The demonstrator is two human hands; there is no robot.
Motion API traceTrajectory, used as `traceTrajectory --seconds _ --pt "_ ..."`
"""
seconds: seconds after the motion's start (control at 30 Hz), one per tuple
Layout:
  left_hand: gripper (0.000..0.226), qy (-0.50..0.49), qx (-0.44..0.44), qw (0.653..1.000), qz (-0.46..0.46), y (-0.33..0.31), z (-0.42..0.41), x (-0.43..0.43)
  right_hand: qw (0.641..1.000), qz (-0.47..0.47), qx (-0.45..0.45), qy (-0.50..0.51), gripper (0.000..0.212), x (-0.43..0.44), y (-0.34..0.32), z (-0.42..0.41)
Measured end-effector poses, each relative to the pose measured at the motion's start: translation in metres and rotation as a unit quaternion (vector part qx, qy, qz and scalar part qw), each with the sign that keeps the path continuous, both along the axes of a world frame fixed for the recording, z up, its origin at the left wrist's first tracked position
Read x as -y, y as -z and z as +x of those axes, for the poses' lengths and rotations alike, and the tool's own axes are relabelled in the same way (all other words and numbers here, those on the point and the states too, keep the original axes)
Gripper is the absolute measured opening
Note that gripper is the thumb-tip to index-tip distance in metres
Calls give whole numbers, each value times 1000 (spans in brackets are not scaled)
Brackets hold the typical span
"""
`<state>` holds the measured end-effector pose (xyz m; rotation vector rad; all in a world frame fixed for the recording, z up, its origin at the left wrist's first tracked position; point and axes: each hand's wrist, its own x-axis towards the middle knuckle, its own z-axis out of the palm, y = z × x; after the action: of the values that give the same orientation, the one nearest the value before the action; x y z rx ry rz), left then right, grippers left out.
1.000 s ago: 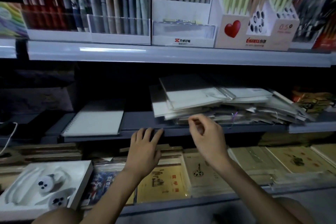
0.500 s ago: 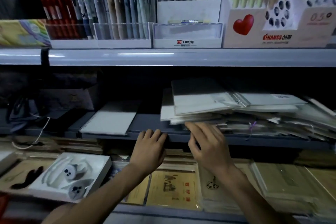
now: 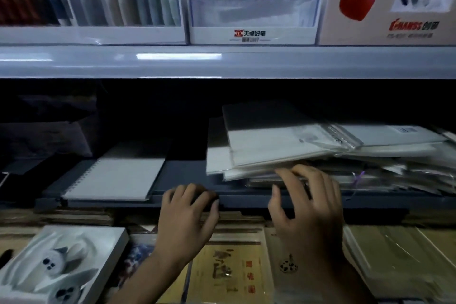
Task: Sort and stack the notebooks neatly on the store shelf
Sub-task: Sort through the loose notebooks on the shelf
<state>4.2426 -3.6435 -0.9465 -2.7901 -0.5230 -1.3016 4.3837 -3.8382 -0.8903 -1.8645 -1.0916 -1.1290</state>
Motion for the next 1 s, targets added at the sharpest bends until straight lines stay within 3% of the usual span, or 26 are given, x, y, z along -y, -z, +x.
traceTrajectory --seconds 0.27,0.4,0.5,0.67,0.87,0.93,1.0 --pt "20 23 112 993 -41 -37 13 17 999 35 21 27 42 2 1 0" --pt "45 33 209 974 -85 -52 14 31 994 62 -7 91 52 2 -8 1" --pt "65 44 191 979 -51 -48 14 44 992 52 -24 114 55 1 -10 -4" --pt "66 54 160 985 -45 -52 23 57 993 42 -79 80 64 0 -10 -19" --pt "53 126 140 963 -193 -56 26 64 991 33 -90 90 65 6 -7 -22" --pt "40 158 164 935 -272 -62 23 71 990 41 -103 87 65 5 -8 -24" --pt "37 184 196 883 -384 -70 18 78 990 48 -106 79 63 5 -9 -25"
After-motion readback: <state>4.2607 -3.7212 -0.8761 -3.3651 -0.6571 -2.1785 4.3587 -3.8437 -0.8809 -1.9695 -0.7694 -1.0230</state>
